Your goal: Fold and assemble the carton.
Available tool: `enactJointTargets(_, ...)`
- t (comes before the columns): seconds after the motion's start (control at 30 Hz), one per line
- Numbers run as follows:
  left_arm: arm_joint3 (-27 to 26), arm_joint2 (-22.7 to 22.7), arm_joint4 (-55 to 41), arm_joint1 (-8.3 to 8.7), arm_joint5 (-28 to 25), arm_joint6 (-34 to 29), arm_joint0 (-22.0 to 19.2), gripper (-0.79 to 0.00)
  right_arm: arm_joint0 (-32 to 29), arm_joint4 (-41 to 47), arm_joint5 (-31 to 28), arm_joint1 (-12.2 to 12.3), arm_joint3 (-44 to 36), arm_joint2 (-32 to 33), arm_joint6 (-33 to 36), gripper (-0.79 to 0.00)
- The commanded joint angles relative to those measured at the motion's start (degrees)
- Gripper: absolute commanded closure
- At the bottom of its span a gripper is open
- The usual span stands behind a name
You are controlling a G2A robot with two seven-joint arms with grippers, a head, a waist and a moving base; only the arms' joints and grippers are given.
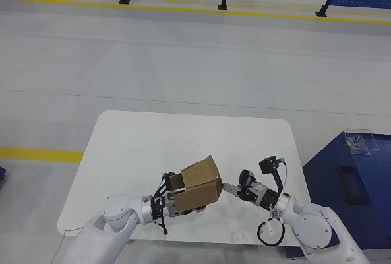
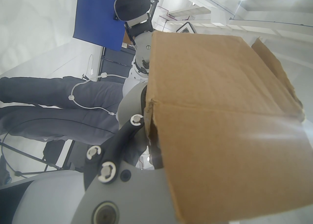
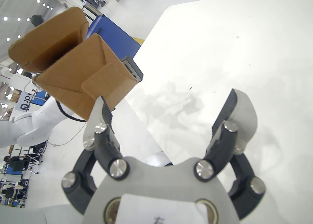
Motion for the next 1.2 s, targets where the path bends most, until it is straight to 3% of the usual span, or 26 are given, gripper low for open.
enactJointTargets(0.0, -0.18, 0.04, 0.36, 0.03, -0.10, -0.03, 0.25, 0.000, -0.34, 0.10, -0.09, 0.02, -0.54, 0.43, -0.44, -0.785)
enactJointTargets(1.17, -2.49, 0.02, 2.90, 0.39, 0.05, -0.33, 2.17, 0.000, 0.09, -6.56, 3.41, -0.27, -4.09, -2.31, 1.15, -0.785)
